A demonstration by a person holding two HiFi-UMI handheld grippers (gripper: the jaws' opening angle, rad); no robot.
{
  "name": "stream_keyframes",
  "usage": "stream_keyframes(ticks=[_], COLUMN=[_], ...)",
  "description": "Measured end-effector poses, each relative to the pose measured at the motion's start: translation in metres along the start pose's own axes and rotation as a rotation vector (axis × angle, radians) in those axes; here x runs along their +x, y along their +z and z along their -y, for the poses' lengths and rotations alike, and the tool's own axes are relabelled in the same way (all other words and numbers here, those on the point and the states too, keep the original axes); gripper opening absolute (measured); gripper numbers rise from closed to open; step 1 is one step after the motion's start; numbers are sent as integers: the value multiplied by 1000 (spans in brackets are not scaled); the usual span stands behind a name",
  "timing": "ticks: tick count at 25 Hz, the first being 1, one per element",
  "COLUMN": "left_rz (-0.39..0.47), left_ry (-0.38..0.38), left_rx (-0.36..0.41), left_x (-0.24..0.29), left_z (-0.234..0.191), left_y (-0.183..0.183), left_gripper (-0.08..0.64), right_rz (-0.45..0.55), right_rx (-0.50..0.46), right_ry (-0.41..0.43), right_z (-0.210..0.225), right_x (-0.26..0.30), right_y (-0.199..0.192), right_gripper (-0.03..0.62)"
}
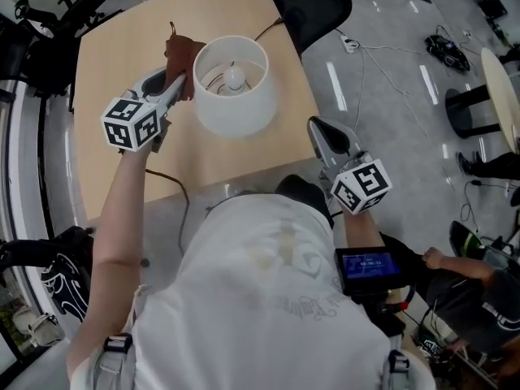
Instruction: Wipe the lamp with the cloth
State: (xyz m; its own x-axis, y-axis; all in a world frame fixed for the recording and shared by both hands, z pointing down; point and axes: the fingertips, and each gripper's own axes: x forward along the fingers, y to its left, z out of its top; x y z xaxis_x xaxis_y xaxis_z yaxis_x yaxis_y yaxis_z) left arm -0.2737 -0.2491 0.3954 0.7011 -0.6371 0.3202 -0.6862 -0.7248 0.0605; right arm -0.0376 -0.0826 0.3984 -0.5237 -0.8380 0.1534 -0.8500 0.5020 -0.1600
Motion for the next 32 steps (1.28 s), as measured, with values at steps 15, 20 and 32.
stream_keyframes(ticks=[15,20,32], left_rz=[-224,-91,-36], left_ry=[112,66,-251], left_rx=[33,-17,150], left_x=[20,15,25], left_z=[-41,-29,11], left_y=[-68,-15,77], left_gripper=[112,112,114], right_rz=[-4,-1,15], right_rx=[-5,-16,21], right_ry=[19,41,52], right_z=[18,29,48], right_x=[17,10,26], right_y=[16,25,15], right_gripper=[12,12,12])
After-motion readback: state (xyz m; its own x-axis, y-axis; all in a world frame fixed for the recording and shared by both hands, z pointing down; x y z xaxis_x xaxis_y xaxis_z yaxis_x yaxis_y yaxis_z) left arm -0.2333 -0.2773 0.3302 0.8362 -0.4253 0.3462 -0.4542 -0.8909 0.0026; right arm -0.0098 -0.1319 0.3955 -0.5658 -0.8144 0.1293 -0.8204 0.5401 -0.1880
